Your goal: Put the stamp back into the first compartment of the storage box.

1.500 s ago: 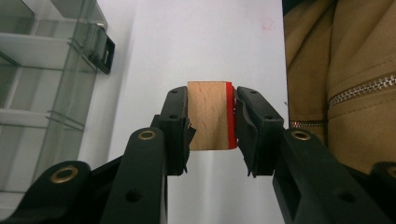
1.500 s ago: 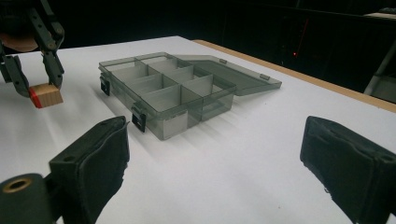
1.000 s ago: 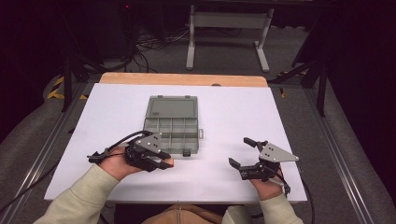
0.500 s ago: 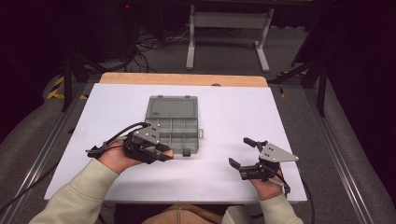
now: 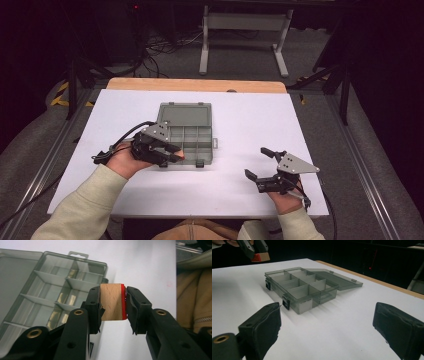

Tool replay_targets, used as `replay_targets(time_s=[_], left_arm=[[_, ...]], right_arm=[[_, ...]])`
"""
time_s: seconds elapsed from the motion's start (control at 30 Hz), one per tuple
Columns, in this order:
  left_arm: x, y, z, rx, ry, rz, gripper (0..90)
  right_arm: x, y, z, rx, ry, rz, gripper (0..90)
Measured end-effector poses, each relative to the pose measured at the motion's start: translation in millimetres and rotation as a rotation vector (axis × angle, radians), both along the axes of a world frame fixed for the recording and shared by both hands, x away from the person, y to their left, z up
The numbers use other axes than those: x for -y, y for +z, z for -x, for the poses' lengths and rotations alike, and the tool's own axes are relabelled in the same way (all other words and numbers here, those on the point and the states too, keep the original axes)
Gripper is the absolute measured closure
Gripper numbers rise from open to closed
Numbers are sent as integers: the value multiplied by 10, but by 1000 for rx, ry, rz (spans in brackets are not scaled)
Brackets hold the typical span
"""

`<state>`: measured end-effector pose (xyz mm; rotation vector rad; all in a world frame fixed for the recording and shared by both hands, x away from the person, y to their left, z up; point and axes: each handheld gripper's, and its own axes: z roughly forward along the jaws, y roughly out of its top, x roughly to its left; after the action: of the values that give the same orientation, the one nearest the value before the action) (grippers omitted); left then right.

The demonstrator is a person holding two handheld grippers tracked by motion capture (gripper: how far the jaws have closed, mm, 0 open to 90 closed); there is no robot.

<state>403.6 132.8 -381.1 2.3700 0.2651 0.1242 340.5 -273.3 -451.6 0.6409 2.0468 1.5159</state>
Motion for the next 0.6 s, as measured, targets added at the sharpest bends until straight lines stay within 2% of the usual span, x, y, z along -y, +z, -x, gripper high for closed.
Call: replay_targets(time_s=[0.2, 0.33, 0.4, 0.43, 0.6], left_arm=[[-48, -5, -97, 1, 42, 16, 661], [-107, -16, -202, 12, 96, 27, 661], [-126, -23, -229, 3, 135, 39, 661], [-137, -28, -257, 14, 153, 34, 661], [-182, -54, -350, 8, 214, 29, 661]], right_arm=[[0, -1, 0, 1, 1, 1, 85], [-1, -2, -1, 1, 1, 3, 85], [1, -2, -1, 1, 1, 2, 85], [2, -3, -1, 1, 1, 1, 85], [2, -3, -1, 2, 1, 2, 85]])
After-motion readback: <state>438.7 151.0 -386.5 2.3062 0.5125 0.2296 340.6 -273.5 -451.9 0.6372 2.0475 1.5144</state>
